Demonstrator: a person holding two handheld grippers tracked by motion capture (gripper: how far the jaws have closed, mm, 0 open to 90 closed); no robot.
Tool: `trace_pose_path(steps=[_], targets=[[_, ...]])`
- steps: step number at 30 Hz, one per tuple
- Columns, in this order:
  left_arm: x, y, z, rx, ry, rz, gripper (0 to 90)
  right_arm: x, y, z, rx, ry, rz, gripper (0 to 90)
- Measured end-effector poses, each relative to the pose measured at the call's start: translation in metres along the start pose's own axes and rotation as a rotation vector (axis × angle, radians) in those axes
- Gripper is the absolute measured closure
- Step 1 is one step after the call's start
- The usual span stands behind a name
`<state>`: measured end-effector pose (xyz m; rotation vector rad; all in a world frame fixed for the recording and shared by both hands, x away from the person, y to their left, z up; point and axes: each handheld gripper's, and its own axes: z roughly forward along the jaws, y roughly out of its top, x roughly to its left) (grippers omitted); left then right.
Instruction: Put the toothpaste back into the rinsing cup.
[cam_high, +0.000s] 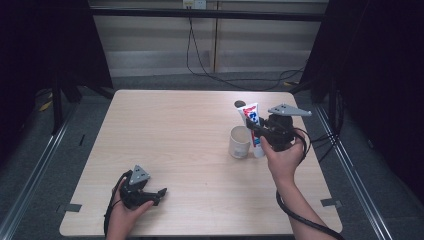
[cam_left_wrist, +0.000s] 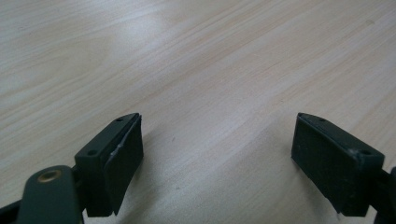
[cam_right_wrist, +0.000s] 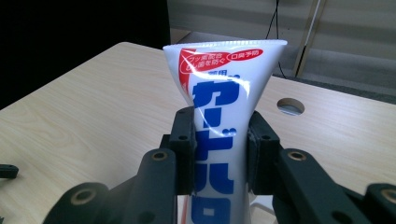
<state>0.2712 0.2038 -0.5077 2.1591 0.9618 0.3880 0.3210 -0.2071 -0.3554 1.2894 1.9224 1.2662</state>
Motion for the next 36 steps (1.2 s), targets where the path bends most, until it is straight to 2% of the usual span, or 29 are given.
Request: trace_pose_path(steps=[14,17,36], targets=[[0.000,0.000,0.000,0.002,0.000,0.005,16.5,0.002,0.009,0.011,-0.048,0.003,0.005,68.9],[0.000,0.000,0.000,0.001,-0.002,0.001,16.5,0.002,0.010,0.014,-0.058,-0.001,0.019,68.9],[0.000,0.000,0.000,0.000,-0.002,0.000,16.4,-0.001,0.015,0.029,-0.086,-0.005,0.017,68.8]])
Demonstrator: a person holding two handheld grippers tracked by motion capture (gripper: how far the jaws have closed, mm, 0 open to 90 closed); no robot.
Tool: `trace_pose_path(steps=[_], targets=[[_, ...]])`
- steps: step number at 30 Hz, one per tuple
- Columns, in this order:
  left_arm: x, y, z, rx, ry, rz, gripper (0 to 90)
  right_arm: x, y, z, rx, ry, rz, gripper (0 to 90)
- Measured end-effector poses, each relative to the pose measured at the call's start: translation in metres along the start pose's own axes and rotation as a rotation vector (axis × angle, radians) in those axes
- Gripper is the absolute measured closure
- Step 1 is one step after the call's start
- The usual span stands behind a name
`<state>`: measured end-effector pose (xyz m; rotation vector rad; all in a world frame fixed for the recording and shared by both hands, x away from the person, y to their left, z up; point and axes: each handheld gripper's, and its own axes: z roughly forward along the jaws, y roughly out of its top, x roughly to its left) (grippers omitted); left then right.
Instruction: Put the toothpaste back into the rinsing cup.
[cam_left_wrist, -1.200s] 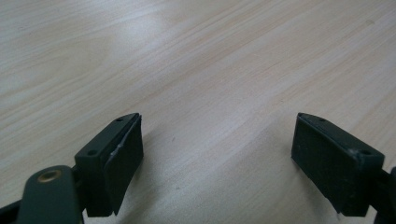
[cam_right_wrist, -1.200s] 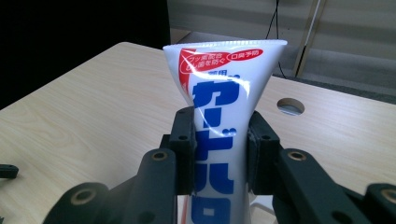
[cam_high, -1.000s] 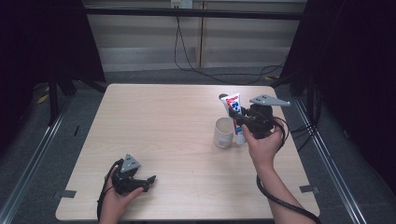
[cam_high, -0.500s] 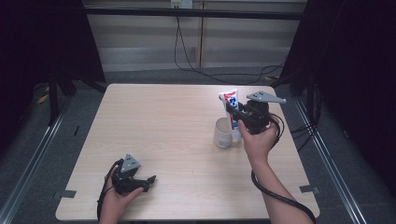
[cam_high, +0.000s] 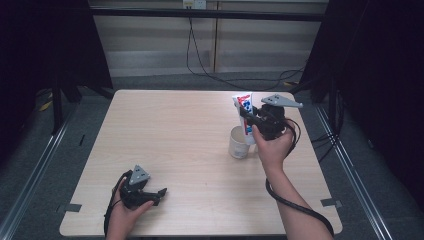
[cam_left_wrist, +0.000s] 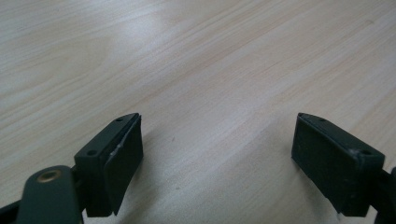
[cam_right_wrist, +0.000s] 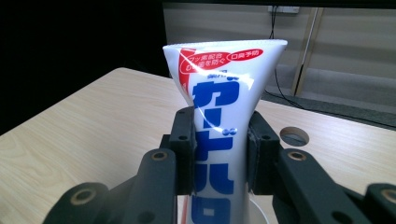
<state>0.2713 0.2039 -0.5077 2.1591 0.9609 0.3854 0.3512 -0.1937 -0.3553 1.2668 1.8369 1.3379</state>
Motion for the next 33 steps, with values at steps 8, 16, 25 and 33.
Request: trace_pose_path(steps=[8,16,25,33], targets=[[0.000,0.000,0.000,0.001,-0.002,0.000,16.3,-0.002,0.000,0.009,0.006,-0.008,0.013,68.7],[0.000,0.000,0.000,0.001,-0.002,0.001,16.2,-0.008,-0.001,0.015,0.002,-0.019,0.022,68.6],[0.000,0.000,0.000,0.001,-0.003,-0.005,16.3,-0.008,-0.003,0.024,0.002,-0.021,0.013,68.4],[0.000,0.000,0.000,0.002,-0.003,-0.004,16.2,-0.007,-0.004,0.035,0.002,-0.026,0.015,68.1]])
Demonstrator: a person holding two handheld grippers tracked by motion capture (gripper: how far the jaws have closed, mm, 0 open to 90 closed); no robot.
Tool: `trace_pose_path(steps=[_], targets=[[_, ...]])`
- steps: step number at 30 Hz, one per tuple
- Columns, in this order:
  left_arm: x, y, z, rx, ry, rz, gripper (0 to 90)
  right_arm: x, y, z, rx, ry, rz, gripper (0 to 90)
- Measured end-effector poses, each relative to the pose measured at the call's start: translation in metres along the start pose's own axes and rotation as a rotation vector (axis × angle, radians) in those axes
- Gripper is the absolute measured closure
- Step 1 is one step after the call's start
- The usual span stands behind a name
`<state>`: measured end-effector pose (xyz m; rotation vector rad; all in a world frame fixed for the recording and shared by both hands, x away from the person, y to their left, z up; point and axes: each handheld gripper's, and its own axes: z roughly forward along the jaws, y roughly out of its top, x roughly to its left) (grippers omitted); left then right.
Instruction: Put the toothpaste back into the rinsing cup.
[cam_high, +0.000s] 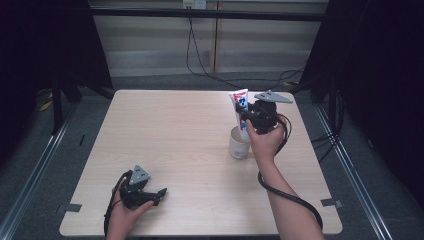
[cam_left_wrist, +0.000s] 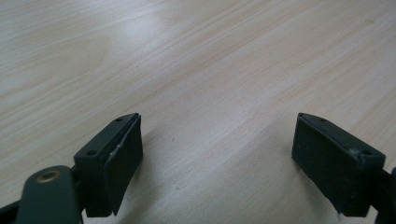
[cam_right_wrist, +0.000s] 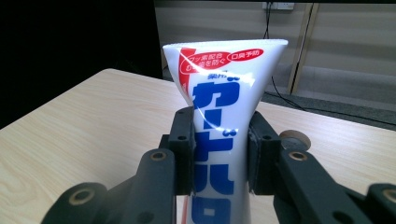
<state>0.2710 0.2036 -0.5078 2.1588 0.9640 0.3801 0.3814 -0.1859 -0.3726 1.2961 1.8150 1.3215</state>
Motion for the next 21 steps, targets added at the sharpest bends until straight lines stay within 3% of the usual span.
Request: trace_pose_path(steps=[21], targets=[[0.000,0.000,0.000,-0.001,0.003,0.008,16.2,-0.003,-0.010,0.012,0.003,0.005,0.007,67.5]])
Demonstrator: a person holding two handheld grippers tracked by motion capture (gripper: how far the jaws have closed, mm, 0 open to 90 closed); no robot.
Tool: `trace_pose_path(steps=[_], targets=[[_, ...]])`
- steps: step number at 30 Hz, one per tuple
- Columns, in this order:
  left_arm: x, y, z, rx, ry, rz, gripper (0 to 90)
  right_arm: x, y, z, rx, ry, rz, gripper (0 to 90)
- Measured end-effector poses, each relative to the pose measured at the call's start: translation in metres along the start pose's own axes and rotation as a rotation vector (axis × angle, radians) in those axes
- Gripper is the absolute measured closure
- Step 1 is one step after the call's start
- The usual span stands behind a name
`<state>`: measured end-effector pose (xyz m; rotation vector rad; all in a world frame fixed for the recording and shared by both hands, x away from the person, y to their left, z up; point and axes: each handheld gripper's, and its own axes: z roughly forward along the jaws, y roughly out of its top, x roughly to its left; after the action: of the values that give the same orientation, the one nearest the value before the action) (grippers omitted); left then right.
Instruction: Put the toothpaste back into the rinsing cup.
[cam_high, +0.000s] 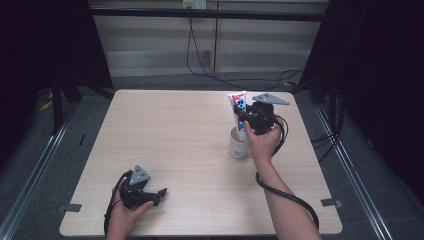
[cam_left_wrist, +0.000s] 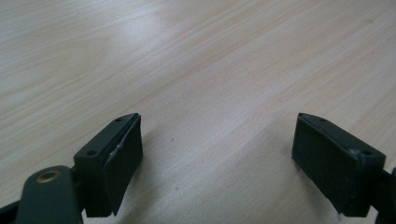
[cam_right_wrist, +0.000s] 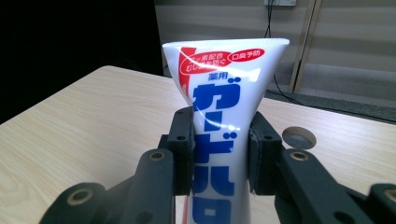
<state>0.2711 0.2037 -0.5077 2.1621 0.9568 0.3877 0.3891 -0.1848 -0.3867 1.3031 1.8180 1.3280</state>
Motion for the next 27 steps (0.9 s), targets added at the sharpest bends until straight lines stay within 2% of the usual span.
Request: trace_pose_path(steps=[9,12,22,27], targets=[[0.000,0.000,0.000,0.002,-0.001,0.003,16.3,-0.002,-0.006,0.000,0.005,-0.003,0.004,67.2],[0.000,0.000,0.000,0.002,-0.001,0.003,16.2,-0.001,-0.009,0.000,0.012,-0.007,-0.013,67.2],[0.000,0.000,0.000,0.002,-0.001,0.004,16.3,-0.003,-0.018,-0.004,0.021,-0.004,-0.008,67.0],[0.000,0.000,0.000,0.002,-0.001,0.004,16.3,-0.005,-0.023,-0.006,0.018,-0.008,0.009,66.9]])
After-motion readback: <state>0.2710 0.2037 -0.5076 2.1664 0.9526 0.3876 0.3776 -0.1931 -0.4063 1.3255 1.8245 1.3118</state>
